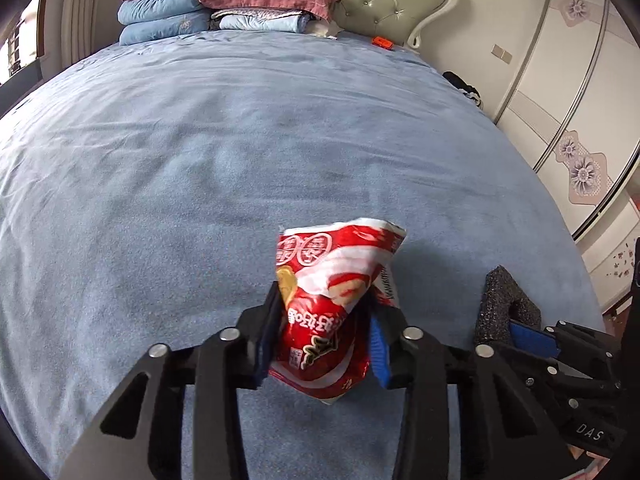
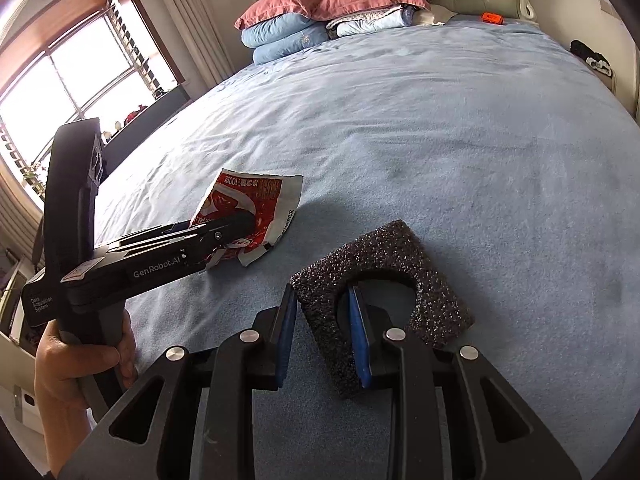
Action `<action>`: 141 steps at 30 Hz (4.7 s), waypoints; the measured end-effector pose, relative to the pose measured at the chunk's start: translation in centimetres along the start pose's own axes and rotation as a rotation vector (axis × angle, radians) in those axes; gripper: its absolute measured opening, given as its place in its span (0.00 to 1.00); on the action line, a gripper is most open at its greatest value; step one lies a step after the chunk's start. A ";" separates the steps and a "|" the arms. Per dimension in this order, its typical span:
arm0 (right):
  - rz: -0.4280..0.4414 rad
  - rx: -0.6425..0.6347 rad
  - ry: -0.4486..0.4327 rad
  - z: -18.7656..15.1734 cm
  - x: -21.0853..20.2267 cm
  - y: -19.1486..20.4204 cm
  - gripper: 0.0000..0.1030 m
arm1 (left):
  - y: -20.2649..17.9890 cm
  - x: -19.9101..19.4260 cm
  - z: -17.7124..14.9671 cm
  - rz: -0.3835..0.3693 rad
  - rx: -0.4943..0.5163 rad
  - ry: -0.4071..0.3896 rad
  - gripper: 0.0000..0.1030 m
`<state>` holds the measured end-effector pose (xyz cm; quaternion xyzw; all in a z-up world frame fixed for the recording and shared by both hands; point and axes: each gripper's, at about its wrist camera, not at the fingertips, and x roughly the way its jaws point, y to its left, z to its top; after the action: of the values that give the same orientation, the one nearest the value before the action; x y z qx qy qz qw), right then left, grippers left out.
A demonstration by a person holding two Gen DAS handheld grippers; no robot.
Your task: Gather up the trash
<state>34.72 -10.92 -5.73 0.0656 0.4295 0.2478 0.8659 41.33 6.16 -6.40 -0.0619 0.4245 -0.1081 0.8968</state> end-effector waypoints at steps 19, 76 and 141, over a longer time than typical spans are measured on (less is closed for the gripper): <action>0.054 0.042 -0.045 -0.9 -2.7 -0.8 0.24 | -5.3 -2.9 -2.6 0.005 0.153 -0.019 0.13; -0.367 0.454 -0.219 -38.7 -42.5 -25.5 0.24 | -56.8 -7.4 -30.4 -0.465 0.632 0.253 0.14; -0.498 0.524 -0.058 -42.8 -41.6 -28.1 0.51 | -58.4 -6.5 -31.4 -0.377 0.632 0.227 0.84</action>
<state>-9.17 -59.71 -11.96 0.1856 0.4563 -0.0910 0.8655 4.72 -49.46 -9.55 0.1529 0.4478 -0.4028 0.7835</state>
